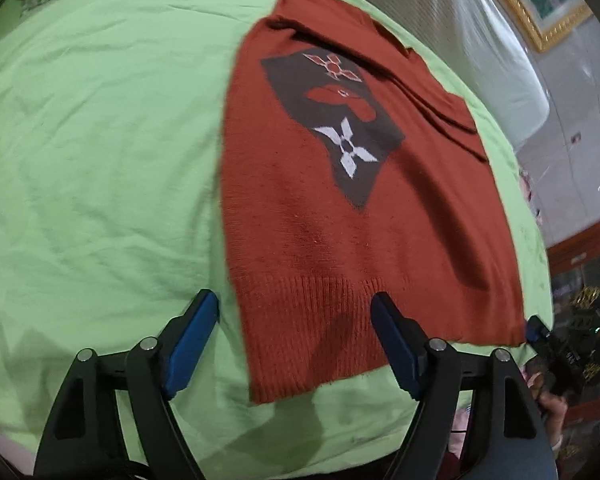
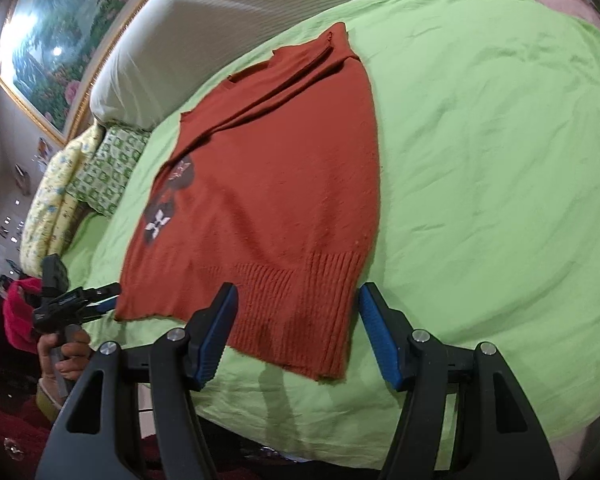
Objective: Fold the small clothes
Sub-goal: 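Grasp the ribbed hem of the sweater with both tools, then lift the hem and fold it toward the collar with both tools, then open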
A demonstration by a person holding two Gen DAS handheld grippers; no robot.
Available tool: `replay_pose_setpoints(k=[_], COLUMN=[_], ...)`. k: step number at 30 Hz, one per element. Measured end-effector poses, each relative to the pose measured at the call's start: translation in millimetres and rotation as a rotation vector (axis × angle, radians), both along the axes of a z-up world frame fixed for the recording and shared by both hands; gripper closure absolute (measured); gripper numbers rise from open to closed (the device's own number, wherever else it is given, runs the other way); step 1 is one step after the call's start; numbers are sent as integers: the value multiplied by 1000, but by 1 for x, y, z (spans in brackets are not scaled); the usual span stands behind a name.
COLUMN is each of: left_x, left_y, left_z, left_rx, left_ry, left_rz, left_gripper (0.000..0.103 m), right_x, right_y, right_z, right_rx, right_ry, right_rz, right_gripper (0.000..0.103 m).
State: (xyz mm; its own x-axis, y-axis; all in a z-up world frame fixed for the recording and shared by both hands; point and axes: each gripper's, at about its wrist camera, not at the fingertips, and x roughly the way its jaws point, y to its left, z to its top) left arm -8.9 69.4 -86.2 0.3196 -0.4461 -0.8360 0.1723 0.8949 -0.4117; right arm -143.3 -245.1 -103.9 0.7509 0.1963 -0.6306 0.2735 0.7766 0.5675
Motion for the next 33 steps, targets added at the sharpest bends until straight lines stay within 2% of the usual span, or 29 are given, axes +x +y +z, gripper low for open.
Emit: replay_pose_setpoints(k=[3, 5, 6, 8, 9, 11, 12, 13, 18, 19, 21, 24, 29, 32, 33], left_x=[0, 1, 2, 3, 4, 3, 1, -1, -9, -10, -10, -13, -23, -31, -33], left_y=[-11, -16, -17, -17, -15, -12, -11, -9, 11, 12, 11, 11, 16, 27, 29], left_z=[1, -1, -2, -5, -9, -11, -10, -8, -1, 0, 2, 13, 43, 49, 48], left_rx=[37, 23, 11, -38, -75, -100, -110, -121, -193, -186, -174, -202, -291, -322, -319], left_ry=[-21, -14, -11, -11, -2, -3, -13, -24, -65, -66, -76, -111, -199, -215, -212], left_rz=[-18, -37, -44, -47, -47, -26, -19, -9, 66, 72, 71, 67, 64, 79, 86], left_gripper=[41, 62, 67, 88, 89, 92, 93, 93, 94, 94, 94, 95, 95, 95, 95], right_x=[-1, -1, -1, 1, 2, 4, 5, 5, -5, -6, -6, -6, -17, -33, -39], right_y=[0, 1, 1, 3, 4, 1, 1, -1, -7, -9, -11, -9, -10, -12, -14], right_z=[-2, -4, -5, -6, -8, -13, -15, -17, -15, -15, -17, -13, 6, 14, 15], right_rx=[13, 37, 43, 48, 56, 69, 74, 86, 116, 123, 126, 107, 107, 100, 96], right_ry=[-18, -37, -39, -45, -45, -37, -34, -29, -85, -88, -80, -85, -179, -206, -212], right_rz=[-18, -20, -19, -14, -9, -10, -11, -15, -20, -18, -23, -10, 19, 38, 39], right_gripper=[40, 40, 42, 48, 55, 69, 84, 90, 91, 91, 91, 91, 93, 94, 99])
